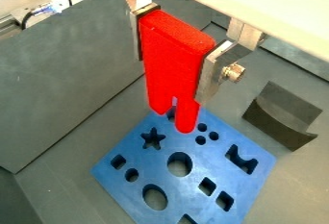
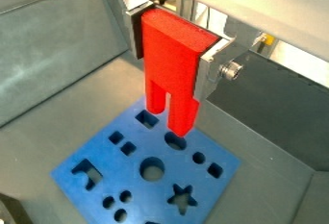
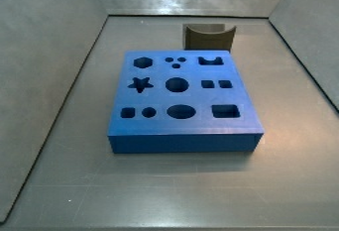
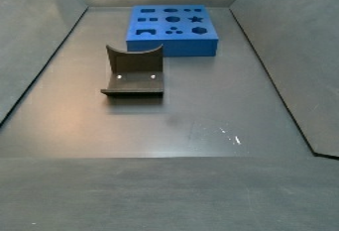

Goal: Insert the square-circle object.

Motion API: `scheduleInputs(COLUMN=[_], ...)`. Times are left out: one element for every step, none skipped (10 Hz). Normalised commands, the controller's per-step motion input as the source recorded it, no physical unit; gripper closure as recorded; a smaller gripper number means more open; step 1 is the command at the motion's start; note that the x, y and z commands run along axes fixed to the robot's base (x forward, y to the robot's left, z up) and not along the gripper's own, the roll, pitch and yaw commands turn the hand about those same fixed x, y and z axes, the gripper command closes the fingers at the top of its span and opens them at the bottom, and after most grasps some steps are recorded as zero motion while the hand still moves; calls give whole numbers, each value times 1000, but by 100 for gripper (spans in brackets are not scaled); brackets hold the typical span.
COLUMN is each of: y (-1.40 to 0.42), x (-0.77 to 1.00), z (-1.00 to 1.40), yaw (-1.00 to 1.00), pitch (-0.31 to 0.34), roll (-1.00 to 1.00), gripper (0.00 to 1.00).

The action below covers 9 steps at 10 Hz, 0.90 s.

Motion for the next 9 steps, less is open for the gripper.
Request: scheduleInputs(y=[-323,-337,-337,-334,-263,-169,-149,-123,-177], x=[-320,-280,-280,-134,40,97,63,57,134], z=[-1000,-1000,-1000,-1000,-1000,-1000,-1000,-1000,-820], yaw=[229,209,206,100,-43,-114,-54,0,0], pitch=[0,0,0,0,-7,0,0,0,0], roll=[43,43,43,43,29,60,87,146,263], gripper=[100,100,100,100,100,100,100,100,100])
